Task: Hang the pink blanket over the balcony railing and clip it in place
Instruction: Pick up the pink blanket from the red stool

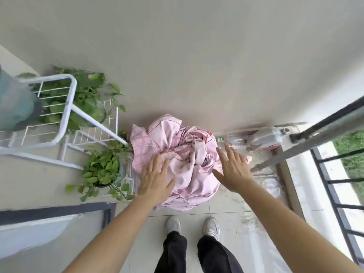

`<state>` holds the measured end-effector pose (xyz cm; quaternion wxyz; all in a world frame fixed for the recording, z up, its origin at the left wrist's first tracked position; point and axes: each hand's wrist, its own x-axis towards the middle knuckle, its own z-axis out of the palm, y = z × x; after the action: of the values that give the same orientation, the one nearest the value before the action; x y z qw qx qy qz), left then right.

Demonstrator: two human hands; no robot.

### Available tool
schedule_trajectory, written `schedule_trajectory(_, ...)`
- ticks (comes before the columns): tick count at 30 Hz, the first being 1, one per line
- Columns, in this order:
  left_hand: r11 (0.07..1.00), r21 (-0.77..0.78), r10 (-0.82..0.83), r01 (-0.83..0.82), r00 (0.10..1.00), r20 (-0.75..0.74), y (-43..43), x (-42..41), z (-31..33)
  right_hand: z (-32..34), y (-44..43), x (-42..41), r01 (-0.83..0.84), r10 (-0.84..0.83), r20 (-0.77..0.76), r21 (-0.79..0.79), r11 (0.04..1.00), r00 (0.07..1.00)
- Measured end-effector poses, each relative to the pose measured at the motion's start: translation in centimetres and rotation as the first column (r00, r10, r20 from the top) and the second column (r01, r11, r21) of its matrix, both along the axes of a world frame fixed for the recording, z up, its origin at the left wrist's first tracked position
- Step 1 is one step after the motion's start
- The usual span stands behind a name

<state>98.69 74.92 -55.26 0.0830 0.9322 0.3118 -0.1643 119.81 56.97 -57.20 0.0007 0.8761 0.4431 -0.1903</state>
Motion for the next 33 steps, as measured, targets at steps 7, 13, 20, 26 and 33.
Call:
schedule_trajectory(7,0.975,-0.222,-0.090,0.019,0.946,-0.312,-0.7,-2.4,-17.0,-14.9,-0.1,-6.0,-0.106,0.090,-0.206,-0.069,0.992,0.974)
schedule_trajectory(13,0.978,-0.040,-0.204,0.204,0.908,-0.367,1.0,-3.4,-24.2,-22.9,0.8,-8.8,-0.105,0.065,-0.166,-0.243,0.964,0.984)
schedule_trajectory(20,0.979,-0.057,-0.196,0.194,0.980,-0.025,5.9,-2.9,-23.1,-23.4,3.0,-8.2,0.110,-0.121,-0.163,-0.078,0.991,0.979)
schedule_trajectory(26,0.996,-0.014,-0.083,0.090,0.958,0.273,6.8,0.1,-14.0,-17.7,5.7,-5.7,0.291,-0.249,-0.298,0.103,0.951,0.921)
schedule_trajectory(33,0.971,0.132,-0.235,0.201,0.678,0.697,10.4,5.3,3.8,-6.2,8.7,-5.0,0.356,-0.202,-0.485,0.250,0.901,0.851)
